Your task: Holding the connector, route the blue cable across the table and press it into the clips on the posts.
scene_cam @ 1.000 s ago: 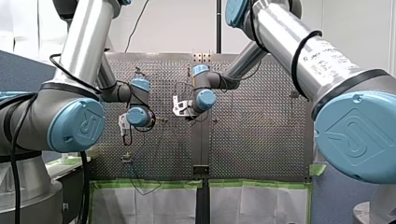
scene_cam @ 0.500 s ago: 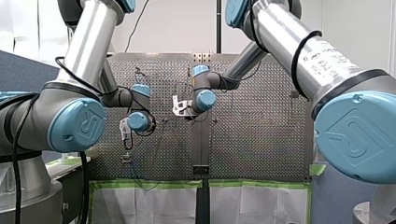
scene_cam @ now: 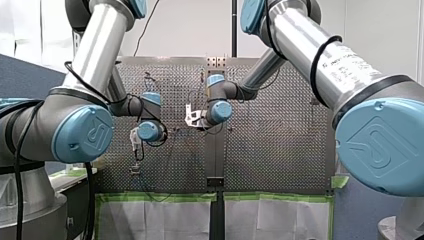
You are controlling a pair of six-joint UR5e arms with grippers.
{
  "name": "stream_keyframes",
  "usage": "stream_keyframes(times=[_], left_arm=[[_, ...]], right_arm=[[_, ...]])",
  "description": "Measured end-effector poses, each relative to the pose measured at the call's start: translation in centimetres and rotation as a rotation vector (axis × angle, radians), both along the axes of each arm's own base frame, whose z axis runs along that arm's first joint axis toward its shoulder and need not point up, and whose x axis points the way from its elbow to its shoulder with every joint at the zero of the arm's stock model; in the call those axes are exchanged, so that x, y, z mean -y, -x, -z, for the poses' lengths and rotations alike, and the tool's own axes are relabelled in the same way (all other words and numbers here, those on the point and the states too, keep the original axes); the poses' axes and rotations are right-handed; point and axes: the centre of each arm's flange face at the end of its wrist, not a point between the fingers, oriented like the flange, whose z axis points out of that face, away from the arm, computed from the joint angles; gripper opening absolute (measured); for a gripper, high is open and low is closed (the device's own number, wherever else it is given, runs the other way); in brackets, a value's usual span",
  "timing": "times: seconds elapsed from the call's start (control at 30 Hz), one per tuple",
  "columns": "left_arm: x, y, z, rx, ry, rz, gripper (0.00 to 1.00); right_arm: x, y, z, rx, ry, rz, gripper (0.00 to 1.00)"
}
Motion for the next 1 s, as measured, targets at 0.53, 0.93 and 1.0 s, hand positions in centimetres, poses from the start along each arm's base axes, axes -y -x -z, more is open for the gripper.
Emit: stream_keyframes(times=[0.53,0.93,1.0], left_arm=[[-0.1,-4.0,-1.8,0.039,0.022,0.021,0.0],[0.0,-4.5,-0.5,0.015,0.021,0.026,0.31],[0.0,-4.5,-0.5,0.015,0.021,0.026,0.45]], right_arm=[[0.9,0.5,0.0,0.003,0.0,0.017,0.0],[0.6,0.3,0.0,0.004,-0.001,0.011,0.0],[0.6,0.3,0.0,0.004,-0.001,0.01,0.0]])
